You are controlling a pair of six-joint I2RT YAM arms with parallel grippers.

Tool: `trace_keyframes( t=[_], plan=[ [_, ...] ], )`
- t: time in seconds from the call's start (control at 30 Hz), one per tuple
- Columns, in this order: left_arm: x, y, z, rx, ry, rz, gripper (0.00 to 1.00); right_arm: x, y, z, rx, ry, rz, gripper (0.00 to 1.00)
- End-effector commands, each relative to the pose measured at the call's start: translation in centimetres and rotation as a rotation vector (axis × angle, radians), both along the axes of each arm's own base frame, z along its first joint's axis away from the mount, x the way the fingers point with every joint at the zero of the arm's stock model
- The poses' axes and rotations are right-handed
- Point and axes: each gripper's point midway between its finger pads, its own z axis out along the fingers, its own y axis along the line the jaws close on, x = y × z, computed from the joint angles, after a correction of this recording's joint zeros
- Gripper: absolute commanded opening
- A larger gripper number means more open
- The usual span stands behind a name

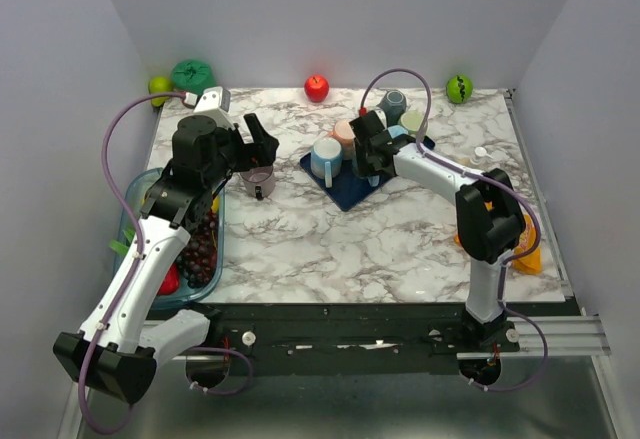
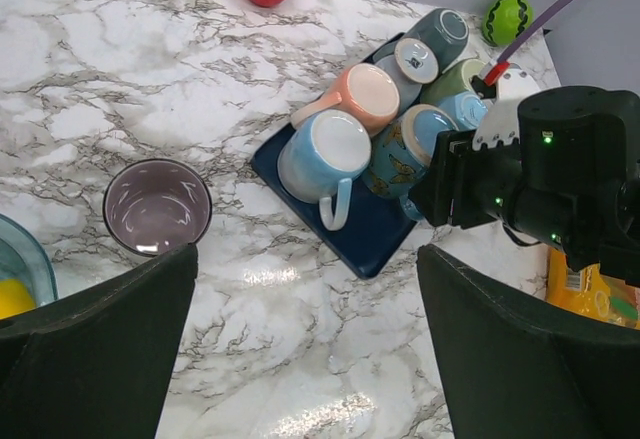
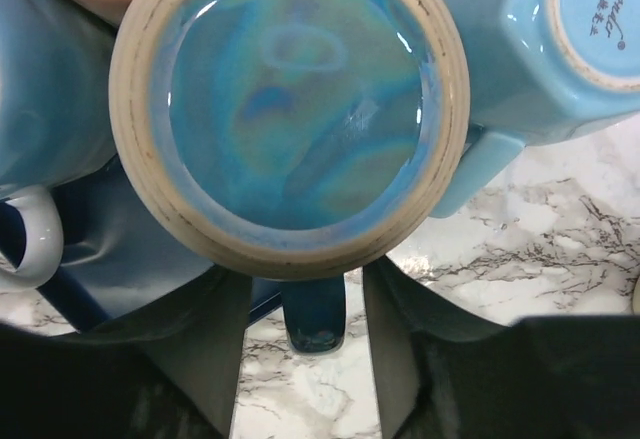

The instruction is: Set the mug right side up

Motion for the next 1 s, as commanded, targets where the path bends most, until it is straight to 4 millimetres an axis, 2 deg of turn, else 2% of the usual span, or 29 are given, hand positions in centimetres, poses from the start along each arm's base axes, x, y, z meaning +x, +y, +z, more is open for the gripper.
trace_keyframes(
  t=[0.0,0.07,0.23,0.3,0.4,0.53,0.57,0.67,0.7,0.77,0.8,0.9,0.97],
  plan=[
    [0.0,-0.3,1.1,-0.016,-0.016,-0.016,0.99,1.9,-0.5,0.5,-0.017,-0.058,-0.061,0.49],
    [0.0,-0.2,0.9,-0.012,-0.010,-0.015,0.99,2.1,-0.8,0.4,-0.021,-0.063,-0.083,0.35],
    [-0.1,-0.2,0.9,-0.012,-0.010,-0.015,0.99,2.2,-1.2,0.4,-0.032,-0.067,-0.096,0.18],
    [-0.1,-0.3,1.0,-0.015,-0.013,-0.018,0.99,2.1,-1.3,0.6,-0.033,-0.071,-0.096,0.01],
    [-0.2,-0.3,1.2,-0.020,-0.022,-0.022,0.99,1.9,-1.3,0.9,-0.024,-0.077,-0.090,0.01],
    [-0.4,-0.6,1.4,-0.032,-0.032,-0.041,0.99,1.9,-1.4,2.6,0.001,-0.117,-0.090,0.00],
    [-0.4,-0.8,1.4,-0.038,-0.035,-0.046,0.99,1.8,-1.4,3.7,0.016,-0.140,-0.089,0.00],
    [-0.6,-1.1,1.5,-0.050,-0.039,-0.064,0.99,1.6,-1.0,5.5,0.061,-0.179,-0.070,0.00],
    [-0.6,-1.1,1.5,-0.053,-0.036,-0.066,0.99,1.4,-1.0,7.0,0.086,-0.207,-0.066,0.00],
    [-0.7,-1.2,1.6,-0.058,-0.039,-0.071,0.99,1.0,-0.9,8.3,0.116,-0.226,-0.056,0.00],
    [-0.7,-1.3,1.7,-0.059,-0.042,-0.074,0.99,0.7,-0.9,9.7,0.140,-0.248,-0.053,0.00],
    [-0.9,-1.6,1.9,-0.072,-0.044,-0.090,0.99,-0.1,-0.7,11.4,0.193,-0.269,-0.037,0.00],
    [-1.0,-1.9,2.2,-0.085,-0.049,-0.105,0.99,-1.0,-0.5,13.6,0.249,-0.299,-0.017,0.00]
  ],
)
